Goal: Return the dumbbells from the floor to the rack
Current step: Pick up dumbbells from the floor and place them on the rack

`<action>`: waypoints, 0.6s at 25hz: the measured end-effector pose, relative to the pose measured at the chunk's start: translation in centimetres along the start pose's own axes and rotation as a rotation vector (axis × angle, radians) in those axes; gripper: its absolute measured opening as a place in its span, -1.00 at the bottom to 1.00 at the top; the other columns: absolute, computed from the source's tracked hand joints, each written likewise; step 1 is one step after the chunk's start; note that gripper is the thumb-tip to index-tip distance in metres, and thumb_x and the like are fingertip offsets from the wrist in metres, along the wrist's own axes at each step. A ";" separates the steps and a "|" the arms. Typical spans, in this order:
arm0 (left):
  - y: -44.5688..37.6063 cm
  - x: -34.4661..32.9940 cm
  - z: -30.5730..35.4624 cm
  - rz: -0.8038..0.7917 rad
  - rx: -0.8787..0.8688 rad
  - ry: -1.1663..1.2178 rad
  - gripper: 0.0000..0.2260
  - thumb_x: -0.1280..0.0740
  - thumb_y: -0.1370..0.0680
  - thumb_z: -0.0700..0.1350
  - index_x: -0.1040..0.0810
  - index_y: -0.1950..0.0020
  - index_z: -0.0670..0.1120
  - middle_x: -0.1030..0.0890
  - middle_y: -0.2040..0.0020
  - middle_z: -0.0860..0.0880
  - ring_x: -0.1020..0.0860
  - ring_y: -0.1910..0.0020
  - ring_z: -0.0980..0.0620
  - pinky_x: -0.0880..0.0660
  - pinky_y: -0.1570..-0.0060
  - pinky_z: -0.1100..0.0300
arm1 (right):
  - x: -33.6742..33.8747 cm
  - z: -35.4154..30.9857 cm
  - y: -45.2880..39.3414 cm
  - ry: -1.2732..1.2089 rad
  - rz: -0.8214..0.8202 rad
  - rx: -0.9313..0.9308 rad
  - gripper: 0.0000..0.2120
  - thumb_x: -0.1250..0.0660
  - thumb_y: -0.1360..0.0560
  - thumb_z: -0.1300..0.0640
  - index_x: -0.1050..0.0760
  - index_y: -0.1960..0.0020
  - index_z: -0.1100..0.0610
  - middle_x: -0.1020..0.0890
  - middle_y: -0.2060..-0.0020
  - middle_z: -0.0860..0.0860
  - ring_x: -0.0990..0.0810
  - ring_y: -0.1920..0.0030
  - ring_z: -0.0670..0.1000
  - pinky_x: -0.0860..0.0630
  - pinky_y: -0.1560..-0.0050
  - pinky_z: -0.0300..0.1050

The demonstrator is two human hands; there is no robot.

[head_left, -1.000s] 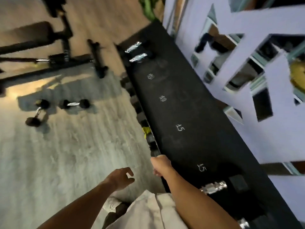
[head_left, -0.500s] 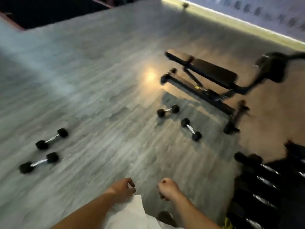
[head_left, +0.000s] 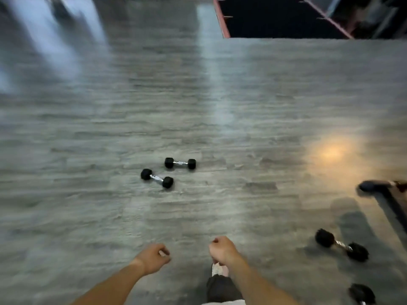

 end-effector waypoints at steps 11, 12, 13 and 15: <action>-9.8 10.8 -2.2 0.236 0.225 0.566 -0.92 -0.43 -0.52 -0.14 -0.59 0.15 0.01 -0.58 0.30 0.01 -0.50 0.31 0.07 -0.50 0.13 0.17 | 6.6 -23.9 -12.3 0.414 -0.148 0.191 -0.85 -0.19 -0.47 0.07 -0.50 0.21 0.04 -0.64 0.31 0.04 -0.62 0.41 -0.01 -0.40 0.47 -0.30; -11.5 11.9 -3.1 0.243 0.253 0.614 -0.91 -0.44 -0.51 -0.14 -0.59 0.16 0.02 -0.58 0.31 0.00 -0.51 0.31 0.05 -0.53 0.12 0.14 | 6.3 -26.3 -13.9 0.435 -0.151 0.193 -0.85 -0.18 -0.48 0.06 -0.49 0.20 0.02 -0.64 0.30 0.03 -0.62 0.42 -0.03 -0.41 0.46 -0.29; -13.2 13.1 -4.0 0.247 0.278 0.653 -0.90 -0.45 -0.51 -0.13 -0.59 0.18 0.03 -0.58 0.32 -0.01 -0.51 0.31 0.02 -0.55 0.11 0.11 | 6.0 -28.5 -15.4 0.454 -0.155 0.188 -0.85 -0.18 -0.49 0.06 -0.50 0.18 0.02 -0.64 0.30 0.02 -0.62 0.41 -0.04 -0.42 0.45 -0.29; -16.0 15.4 -4.8 0.229 0.308 0.688 -0.91 -0.45 -0.51 -0.05 -0.59 0.18 0.07 -0.60 0.30 0.01 -0.53 0.28 0.02 -0.55 0.09 0.14 | 5.6 -31.8 -17.6 0.487 -0.167 0.168 -0.84 -0.17 -0.49 0.06 -0.51 0.13 0.04 -0.64 0.31 0.01 -0.63 0.40 -0.04 -0.44 0.41 -0.27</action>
Point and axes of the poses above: each hand's wrist, its own y-axis away from the middle knuckle, its own x-axis out of the back of the hand, z = x × y, the point moved 8 cm from there along -y, towards the middle knuckle
